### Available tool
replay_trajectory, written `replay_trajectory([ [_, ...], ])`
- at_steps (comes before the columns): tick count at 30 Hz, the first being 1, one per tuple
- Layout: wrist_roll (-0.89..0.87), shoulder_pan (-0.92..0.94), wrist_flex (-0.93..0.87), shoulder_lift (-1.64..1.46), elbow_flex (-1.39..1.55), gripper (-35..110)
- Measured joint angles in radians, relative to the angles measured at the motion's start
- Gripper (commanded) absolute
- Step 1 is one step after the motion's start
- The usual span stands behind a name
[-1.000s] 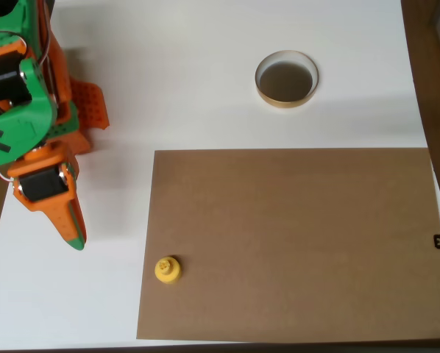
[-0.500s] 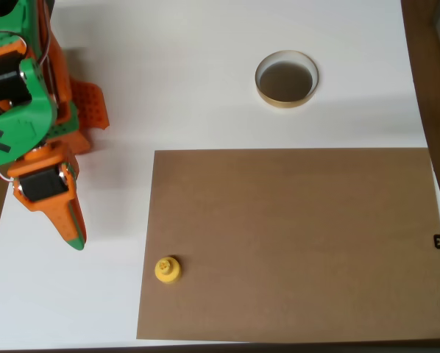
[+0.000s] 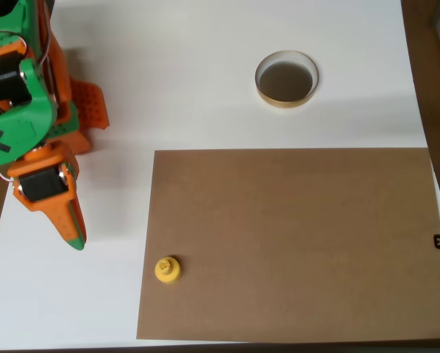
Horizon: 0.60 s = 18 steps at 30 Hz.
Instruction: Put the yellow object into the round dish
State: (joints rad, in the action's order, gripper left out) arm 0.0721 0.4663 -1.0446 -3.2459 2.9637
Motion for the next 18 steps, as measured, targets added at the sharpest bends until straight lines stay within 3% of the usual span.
replay_trajectory([
  [18, 0.014, 0.0, 0.0, 0.0, 0.003, 0],
])
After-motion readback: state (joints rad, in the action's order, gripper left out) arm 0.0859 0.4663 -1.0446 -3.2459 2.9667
